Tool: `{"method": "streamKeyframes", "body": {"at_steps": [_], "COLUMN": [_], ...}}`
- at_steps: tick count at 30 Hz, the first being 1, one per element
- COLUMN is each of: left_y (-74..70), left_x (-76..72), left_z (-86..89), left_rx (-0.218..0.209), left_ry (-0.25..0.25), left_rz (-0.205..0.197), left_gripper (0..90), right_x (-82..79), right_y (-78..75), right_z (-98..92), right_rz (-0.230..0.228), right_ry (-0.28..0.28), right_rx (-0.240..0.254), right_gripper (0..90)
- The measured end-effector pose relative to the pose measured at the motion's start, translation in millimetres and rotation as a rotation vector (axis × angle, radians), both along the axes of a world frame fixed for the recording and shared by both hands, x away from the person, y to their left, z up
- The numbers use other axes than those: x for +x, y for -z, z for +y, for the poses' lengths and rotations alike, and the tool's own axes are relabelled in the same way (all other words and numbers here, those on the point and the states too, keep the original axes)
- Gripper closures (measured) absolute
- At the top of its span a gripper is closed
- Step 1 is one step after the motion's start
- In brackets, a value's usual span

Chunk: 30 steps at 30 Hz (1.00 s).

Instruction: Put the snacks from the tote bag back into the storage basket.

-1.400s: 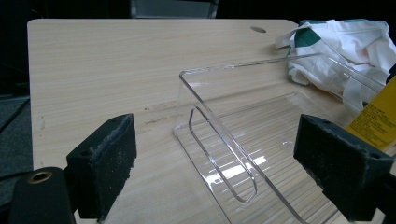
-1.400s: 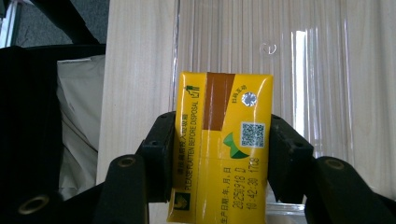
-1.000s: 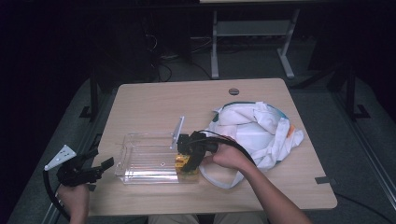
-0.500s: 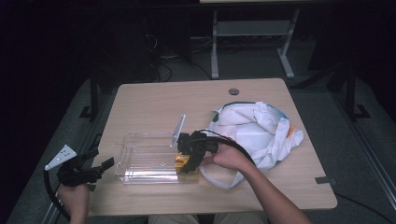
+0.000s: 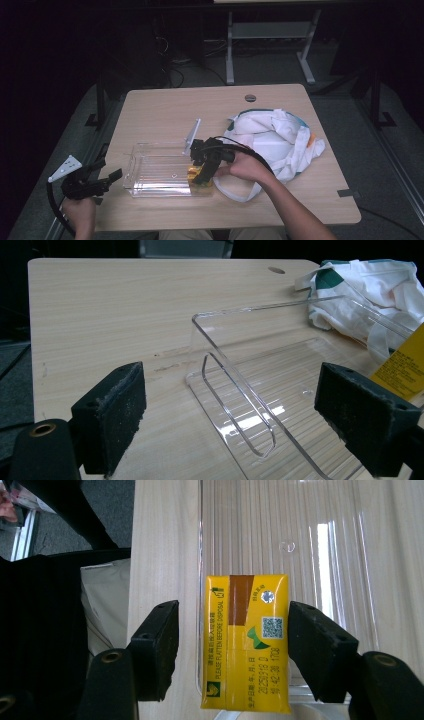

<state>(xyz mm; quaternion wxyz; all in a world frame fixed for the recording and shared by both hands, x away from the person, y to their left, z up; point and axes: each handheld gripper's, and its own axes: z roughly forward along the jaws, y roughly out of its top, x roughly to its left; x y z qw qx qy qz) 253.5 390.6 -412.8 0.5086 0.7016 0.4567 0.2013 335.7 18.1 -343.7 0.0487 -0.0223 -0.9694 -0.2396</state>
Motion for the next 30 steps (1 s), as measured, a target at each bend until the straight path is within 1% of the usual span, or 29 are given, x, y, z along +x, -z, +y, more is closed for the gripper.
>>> {"method": "streamKeyframes", "body": {"at_steps": [8,16,18,20,21,28,30], "left_y": [-0.1,0.2,0.0,0.0,0.0,0.0,-0.1], "left_x": [-0.2,-0.3,-0.3,-0.3,-0.3,-0.2,-0.3], "left_z": [0.3,0.4,0.2,0.0,0.1,0.3,0.4], "left_rx": [-0.001,-0.004,-0.001,0.0,0.001,0.001,0.002], "left_ry": [-0.002,-0.006,-0.004,-0.002,-0.002,-0.004,-0.003], "left_rz": [0.0,-0.001,0.001,0.001,0.001,0.002,0.002], "left_gripper": [12.7,12.7,12.7,12.7,12.7,12.8,12.7], "right_x": [0.7,2.0,2.0,2.8,3.4,5.1,5.8], "right_y": [-6.4,-12.2,-14.4,-15.9,-16.7,-21.5,-23.0], "right_z": [-4.0,-8.6,-10.0,-11.4,-12.4,-17.7,-18.9], "right_rz": [-0.002,-0.004,-0.004,-0.017,-0.011,-0.028,-0.026], "right_ry": [0.014,0.032,0.04,0.042,0.047,0.061,0.066], "right_rx": [0.013,0.013,0.022,0.025,0.028,0.03,0.032], "right_gripper": [35.9,35.1,34.3,34.5,34.4,33.8,33.8]}}
